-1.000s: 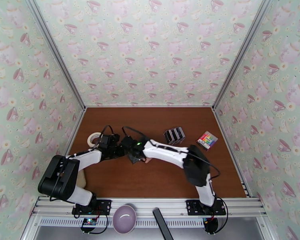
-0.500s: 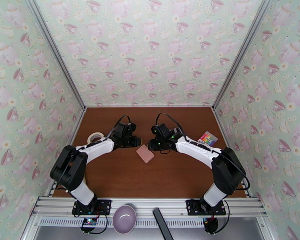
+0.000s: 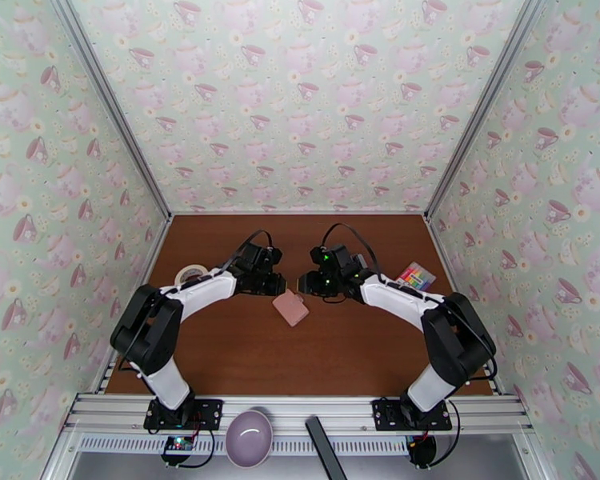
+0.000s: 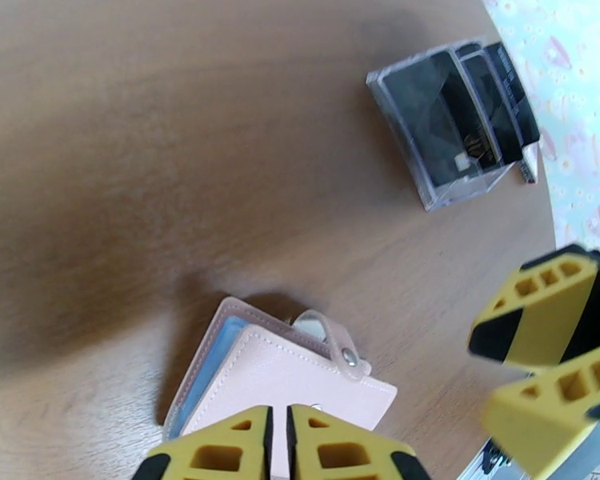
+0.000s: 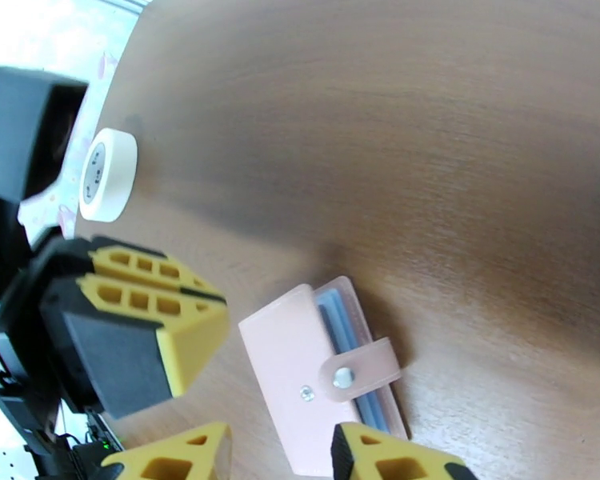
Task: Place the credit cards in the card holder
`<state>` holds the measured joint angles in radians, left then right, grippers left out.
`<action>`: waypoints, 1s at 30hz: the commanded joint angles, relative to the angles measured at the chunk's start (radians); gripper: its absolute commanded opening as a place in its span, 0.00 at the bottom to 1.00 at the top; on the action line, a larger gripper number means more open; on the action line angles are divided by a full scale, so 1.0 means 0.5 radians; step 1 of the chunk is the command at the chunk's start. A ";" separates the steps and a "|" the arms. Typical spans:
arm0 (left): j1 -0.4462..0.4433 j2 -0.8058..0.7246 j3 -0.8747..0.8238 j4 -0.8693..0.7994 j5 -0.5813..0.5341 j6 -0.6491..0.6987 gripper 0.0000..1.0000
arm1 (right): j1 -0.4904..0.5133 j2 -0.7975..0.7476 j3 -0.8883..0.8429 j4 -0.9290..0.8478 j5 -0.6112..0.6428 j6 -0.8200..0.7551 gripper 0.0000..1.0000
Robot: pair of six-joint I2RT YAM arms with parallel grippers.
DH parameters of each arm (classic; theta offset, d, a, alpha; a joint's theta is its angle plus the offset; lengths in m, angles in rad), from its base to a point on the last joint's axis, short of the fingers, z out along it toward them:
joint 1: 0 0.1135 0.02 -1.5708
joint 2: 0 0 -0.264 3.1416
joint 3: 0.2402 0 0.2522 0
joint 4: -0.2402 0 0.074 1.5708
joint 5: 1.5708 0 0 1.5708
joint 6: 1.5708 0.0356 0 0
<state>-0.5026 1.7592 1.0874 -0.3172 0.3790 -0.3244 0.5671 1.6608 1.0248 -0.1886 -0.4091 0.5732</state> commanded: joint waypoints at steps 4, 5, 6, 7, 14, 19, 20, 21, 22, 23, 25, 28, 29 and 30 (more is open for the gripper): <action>-0.010 0.125 -0.009 0.091 0.118 0.032 0.14 | -0.039 0.086 -0.087 0.276 -0.213 0.147 0.35; -0.010 0.136 -0.008 0.094 0.117 0.033 0.13 | -0.041 0.095 -0.091 0.294 -0.218 0.160 0.35; -0.012 0.146 -0.002 0.093 0.111 0.035 0.13 | -0.041 0.104 -0.096 0.307 -0.219 0.170 0.34; -0.010 0.164 0.009 0.086 0.103 0.038 0.13 | -0.042 0.118 -0.098 0.320 -0.219 0.176 0.34; -0.010 0.266 0.054 0.063 0.064 0.034 0.15 | -0.049 0.193 -0.093 0.377 -0.255 0.234 0.31; 0.002 0.296 0.006 0.140 0.052 -0.029 0.16 | -0.050 0.246 -0.105 0.426 -0.276 0.286 0.28; 0.009 0.300 -0.006 0.159 0.056 -0.047 0.16 | -0.049 0.249 -0.110 0.426 -0.264 0.289 0.27; 0.016 0.306 -0.024 0.188 0.066 -0.070 0.16 | -0.048 0.254 -0.114 0.432 -0.256 0.296 0.27; 0.025 0.307 -0.045 0.220 0.078 -0.093 0.16 | -0.052 0.258 -0.121 0.431 -0.244 0.298 0.26; 0.034 0.312 -0.056 0.242 0.089 -0.110 0.17 | -0.053 0.259 -0.123 0.422 -0.230 0.303 0.24; 0.053 0.318 -0.070 0.254 0.097 -0.129 0.17 | -0.056 0.277 -0.127 0.429 -0.228 0.321 0.22; 0.079 0.318 -0.100 0.271 0.120 -0.151 0.17 | -0.068 0.284 -0.154 0.459 -0.216 0.349 0.21; 0.087 0.317 -0.115 0.292 0.142 -0.162 0.17 | -0.075 0.284 -0.164 0.471 -0.213 0.359 0.21; 0.100 0.317 -0.127 0.310 0.167 -0.173 0.17 | -0.079 0.291 -0.171 0.484 -0.223 0.364 0.21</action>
<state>-0.4736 1.8858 1.0584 -0.1818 0.4545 -0.3859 0.5377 1.7908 0.9573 0.0223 -0.5247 0.7303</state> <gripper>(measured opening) 0.170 0.207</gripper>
